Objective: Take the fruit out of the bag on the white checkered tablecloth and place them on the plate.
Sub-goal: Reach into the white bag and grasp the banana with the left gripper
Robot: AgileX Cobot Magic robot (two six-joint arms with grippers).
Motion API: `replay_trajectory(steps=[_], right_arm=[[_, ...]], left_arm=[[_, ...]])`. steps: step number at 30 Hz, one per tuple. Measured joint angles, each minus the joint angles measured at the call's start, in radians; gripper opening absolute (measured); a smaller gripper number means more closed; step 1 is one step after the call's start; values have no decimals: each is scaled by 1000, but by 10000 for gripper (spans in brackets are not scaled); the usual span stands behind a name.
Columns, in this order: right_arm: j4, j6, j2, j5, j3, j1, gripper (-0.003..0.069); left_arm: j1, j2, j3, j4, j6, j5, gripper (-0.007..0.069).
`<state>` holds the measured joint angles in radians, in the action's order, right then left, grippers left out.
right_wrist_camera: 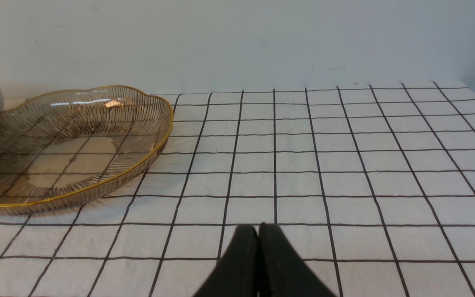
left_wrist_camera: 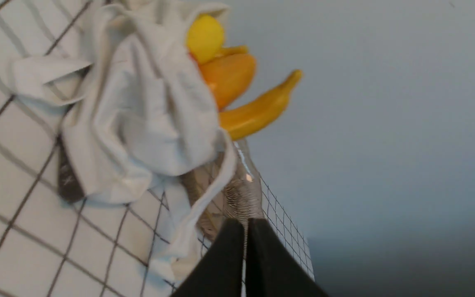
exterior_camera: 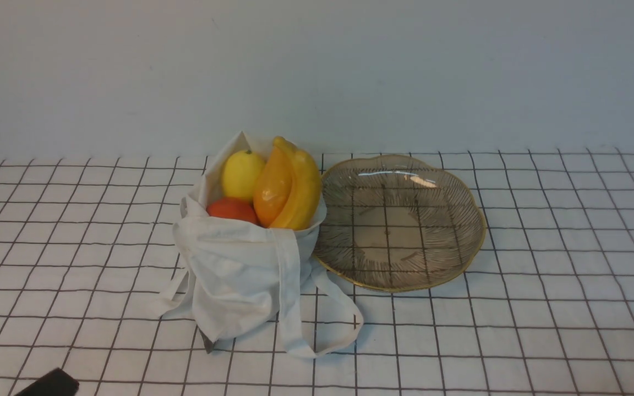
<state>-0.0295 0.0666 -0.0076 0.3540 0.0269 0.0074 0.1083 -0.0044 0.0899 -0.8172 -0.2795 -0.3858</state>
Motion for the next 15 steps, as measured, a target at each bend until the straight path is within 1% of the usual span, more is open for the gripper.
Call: replay_trajectory(steps=[2, 4, 5, 9, 10, 13, 15], right_arm=[[0, 0, 0, 0, 0, 0, -15], [0, 0, 0, 0, 0, 0, -15], [0, 0, 0, 0, 0, 0, -15], [0, 0, 0, 1, 0, 0, -15], [0, 0, 0, 1, 0, 0, -15], [0, 0, 0, 1, 0, 0, -15], [0, 0, 0, 1, 0, 0, -15]], left_arm=[[1, 54, 88, 31, 40, -46, -8], [1, 160, 197, 111, 65, -136, -8], [1, 200, 227, 129, 67, -169, -8], [1, 489, 412, 342, 81, -421, -8], [1, 614, 478, 406, 83, -493, -8], [1, 804, 604, 481, 103, -596, -8], [1, 932, 700, 489, 137, -613, -8]])
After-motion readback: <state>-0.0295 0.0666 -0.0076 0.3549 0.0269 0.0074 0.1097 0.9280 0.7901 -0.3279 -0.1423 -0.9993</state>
